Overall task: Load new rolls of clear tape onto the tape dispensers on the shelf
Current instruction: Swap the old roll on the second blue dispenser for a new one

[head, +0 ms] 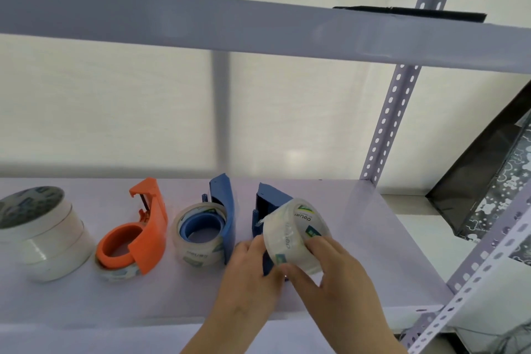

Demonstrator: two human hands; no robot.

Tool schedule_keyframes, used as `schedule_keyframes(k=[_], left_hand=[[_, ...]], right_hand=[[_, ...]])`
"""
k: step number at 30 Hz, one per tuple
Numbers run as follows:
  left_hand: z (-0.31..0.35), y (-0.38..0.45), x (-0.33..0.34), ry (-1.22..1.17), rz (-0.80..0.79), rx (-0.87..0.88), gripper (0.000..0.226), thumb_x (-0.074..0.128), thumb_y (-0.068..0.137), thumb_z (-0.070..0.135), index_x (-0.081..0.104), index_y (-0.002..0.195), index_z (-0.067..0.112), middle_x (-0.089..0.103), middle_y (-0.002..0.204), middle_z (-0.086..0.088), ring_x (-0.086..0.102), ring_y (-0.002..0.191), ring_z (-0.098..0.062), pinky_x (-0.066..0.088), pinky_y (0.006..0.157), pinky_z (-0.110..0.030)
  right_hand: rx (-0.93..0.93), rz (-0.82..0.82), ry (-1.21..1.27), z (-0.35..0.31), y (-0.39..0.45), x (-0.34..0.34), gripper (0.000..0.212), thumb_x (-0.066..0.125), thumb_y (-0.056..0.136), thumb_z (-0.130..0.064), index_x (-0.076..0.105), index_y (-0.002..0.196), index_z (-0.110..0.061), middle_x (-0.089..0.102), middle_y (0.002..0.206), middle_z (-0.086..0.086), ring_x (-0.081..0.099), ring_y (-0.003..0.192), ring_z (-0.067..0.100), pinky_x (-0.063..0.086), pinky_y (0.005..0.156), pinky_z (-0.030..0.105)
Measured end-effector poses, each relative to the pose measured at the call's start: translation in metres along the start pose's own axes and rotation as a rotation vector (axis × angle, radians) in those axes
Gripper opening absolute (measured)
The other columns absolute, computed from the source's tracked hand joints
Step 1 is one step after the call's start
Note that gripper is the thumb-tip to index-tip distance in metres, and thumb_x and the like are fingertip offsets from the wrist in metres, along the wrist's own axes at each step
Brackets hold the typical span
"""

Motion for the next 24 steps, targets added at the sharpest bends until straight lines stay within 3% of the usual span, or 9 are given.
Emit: schedule_keyframes(k=[4,6,8,11,14,16,18,22,24], left_hand=[[0.002,-0.006,-0.002,-0.030,0.015,0.026,0.016,0.064,0.082,0.030,0.050,0.079,0.037,0.049,0.100,0.008,0.050,0.080,0.003,0.042,0.065,-0.012],[-0.002,-0.006,-0.004,-0.144,0.010,-0.008,0.014,0.069,0.078,0.024,0.058,0.082,0.032,0.054,0.100,0.004,0.054,0.086,-0.001,0.048,0.073,-0.017],[-0.010,-0.006,-0.005,-0.340,0.012,-0.100,0.021,0.071,0.077,0.015,0.062,0.090,0.029,0.061,0.102,0.004,0.060,0.095,-0.008,0.054,0.083,-0.029],[-0.021,-0.009,-0.005,-0.742,0.043,-0.319,0.033,0.066,0.081,0.003,0.058,0.109,0.020,0.063,0.112,0.004,0.061,0.103,-0.013,0.050,0.086,-0.030],[-0.015,-0.013,0.001,-1.174,-0.019,-0.453,0.026,0.055,0.086,-0.002,0.062,0.111,0.003,0.072,0.106,-0.013,0.066,0.096,-0.025,0.052,0.082,-0.035],[-0.005,-0.017,0.005,-1.355,-0.084,-0.497,0.023,0.050,0.090,0.001,0.064,0.108,-0.002,0.074,0.101,-0.019,0.068,0.092,-0.031,0.059,0.077,-0.039],[-0.001,-0.018,0.008,-1.407,-0.126,-0.509,0.025,0.048,0.092,0.008,0.063,0.108,-0.003,0.074,0.100,-0.022,0.069,0.091,-0.034,0.061,0.071,-0.040],[0.003,-0.020,0.005,-1.357,-0.121,-0.439,0.033,0.045,0.093,0.010,0.055,0.121,-0.004,0.067,0.116,-0.027,0.062,0.109,-0.041,0.058,0.081,-0.044],[0.010,-0.023,0.000,-1.312,-0.126,-0.339,0.030,0.046,0.091,0.005,0.056,0.119,-0.001,0.070,0.110,-0.024,0.068,0.100,-0.037,0.061,0.074,-0.042]], right_hand=[[0.083,-0.035,0.029,0.014,0.005,0.008,0.026,0.063,0.081,-0.051,0.045,0.085,-0.033,0.051,0.089,-0.017,0.052,0.077,0.008,0.040,0.060,0.015],[0.103,-0.038,0.068,0.018,0.003,0.013,0.023,0.063,0.081,-0.050,0.047,0.087,-0.034,0.053,0.092,-0.017,0.054,0.079,0.008,0.044,0.062,0.017],[0.117,-0.042,0.096,0.021,0.001,0.016,0.022,0.064,0.082,-0.048,0.048,0.094,-0.038,0.055,0.095,-0.017,0.055,0.082,0.009,0.044,0.064,0.015],[0.153,-0.040,0.207,0.028,-0.002,0.016,0.023,0.066,0.083,-0.040,0.047,0.095,-0.042,0.060,0.098,-0.014,0.057,0.086,0.010,0.044,0.065,0.016],[0.240,-0.037,0.452,0.036,-0.004,0.012,0.018,0.070,0.081,-0.031,0.057,0.093,-0.037,0.066,0.100,-0.011,0.062,0.087,0.008,0.052,0.066,0.021],[0.275,-0.071,0.623,0.036,-0.007,0.011,0.018,0.070,0.082,-0.022,0.062,0.096,-0.030,0.069,0.094,-0.012,0.064,0.081,0.002,0.053,0.062,0.017],[0.259,-0.111,0.717,0.034,-0.011,0.012,0.018,0.070,0.080,-0.021,0.065,0.096,-0.026,0.070,0.086,-0.015,0.063,0.078,-0.001,0.053,0.064,0.018],[0.237,-0.109,0.806,0.032,-0.019,0.012,0.032,0.063,0.071,-0.041,0.067,0.101,-0.029,0.071,0.094,-0.011,0.065,0.088,0.008,0.055,0.076,0.024],[0.218,-0.088,0.841,0.030,-0.022,0.011,0.030,0.063,0.080,-0.043,0.066,0.106,-0.028,0.069,0.101,-0.006,0.064,0.095,0.009,0.053,0.078,0.021]])
Point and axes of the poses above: each hand's wrist, its own y-axis towards the middle knuckle, its own x-axis out of the palm, z = x × y, the point moved 6 cm from there along y, towards the middle knuckle
